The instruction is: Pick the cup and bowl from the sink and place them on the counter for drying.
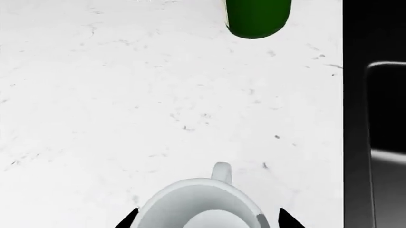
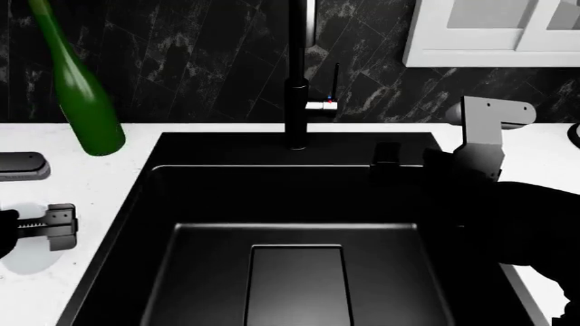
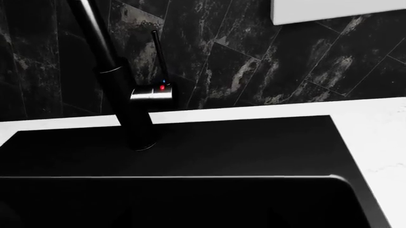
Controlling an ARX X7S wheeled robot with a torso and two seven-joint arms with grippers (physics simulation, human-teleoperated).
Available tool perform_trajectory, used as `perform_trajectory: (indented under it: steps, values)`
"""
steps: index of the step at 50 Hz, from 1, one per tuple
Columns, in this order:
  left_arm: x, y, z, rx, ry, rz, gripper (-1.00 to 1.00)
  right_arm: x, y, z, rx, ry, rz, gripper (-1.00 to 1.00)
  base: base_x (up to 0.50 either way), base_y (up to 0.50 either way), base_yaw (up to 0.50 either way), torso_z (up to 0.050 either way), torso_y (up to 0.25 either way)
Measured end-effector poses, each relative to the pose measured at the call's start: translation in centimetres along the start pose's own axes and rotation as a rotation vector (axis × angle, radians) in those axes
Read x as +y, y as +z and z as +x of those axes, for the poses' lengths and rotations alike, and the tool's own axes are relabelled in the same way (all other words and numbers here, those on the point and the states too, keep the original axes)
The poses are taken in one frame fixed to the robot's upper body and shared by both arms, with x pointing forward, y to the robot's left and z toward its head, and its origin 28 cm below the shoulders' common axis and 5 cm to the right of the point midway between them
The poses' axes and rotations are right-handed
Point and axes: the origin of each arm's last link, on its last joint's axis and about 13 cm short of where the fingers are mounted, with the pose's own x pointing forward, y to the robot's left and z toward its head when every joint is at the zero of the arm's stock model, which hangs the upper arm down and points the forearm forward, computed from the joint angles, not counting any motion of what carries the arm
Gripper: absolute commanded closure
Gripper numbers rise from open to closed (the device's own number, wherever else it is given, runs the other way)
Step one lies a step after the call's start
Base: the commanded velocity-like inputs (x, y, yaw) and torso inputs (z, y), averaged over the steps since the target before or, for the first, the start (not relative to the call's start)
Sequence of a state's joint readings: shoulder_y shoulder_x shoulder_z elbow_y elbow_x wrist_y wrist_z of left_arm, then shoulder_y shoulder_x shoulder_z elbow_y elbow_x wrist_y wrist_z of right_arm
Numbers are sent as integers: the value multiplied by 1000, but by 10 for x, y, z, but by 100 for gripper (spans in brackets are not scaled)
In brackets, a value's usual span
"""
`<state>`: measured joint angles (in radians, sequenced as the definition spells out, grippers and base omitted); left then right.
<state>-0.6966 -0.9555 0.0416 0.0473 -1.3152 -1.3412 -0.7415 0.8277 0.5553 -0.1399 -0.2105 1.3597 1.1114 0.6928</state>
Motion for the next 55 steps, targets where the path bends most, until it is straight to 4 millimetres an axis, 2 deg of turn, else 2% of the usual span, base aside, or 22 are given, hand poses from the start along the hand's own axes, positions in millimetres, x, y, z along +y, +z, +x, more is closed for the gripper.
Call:
perform_trajectory:
  steps: [21, 37, 46, 55]
  values:
    - [2, 11, -7, -55, -18, -23, -100, 1, 0, 0, -3, 6, 0, -100, 0, 0, 0, 0, 0]
    - [-7, 34, -28, -172, -56, -2, -100, 1, 1, 1, -8, 11, 2, -100, 0, 0, 0, 0, 0]
    - [-36, 60, -44, -300, -190, 6, -100, 1, 3, -4, -36, -2, -44, -100, 0, 0, 0, 0, 0]
    - [-52, 77, -55, -376, -266, 21, -100, 1, 4, -6, -56, -11, -66, -100, 0, 0, 0, 0, 0]
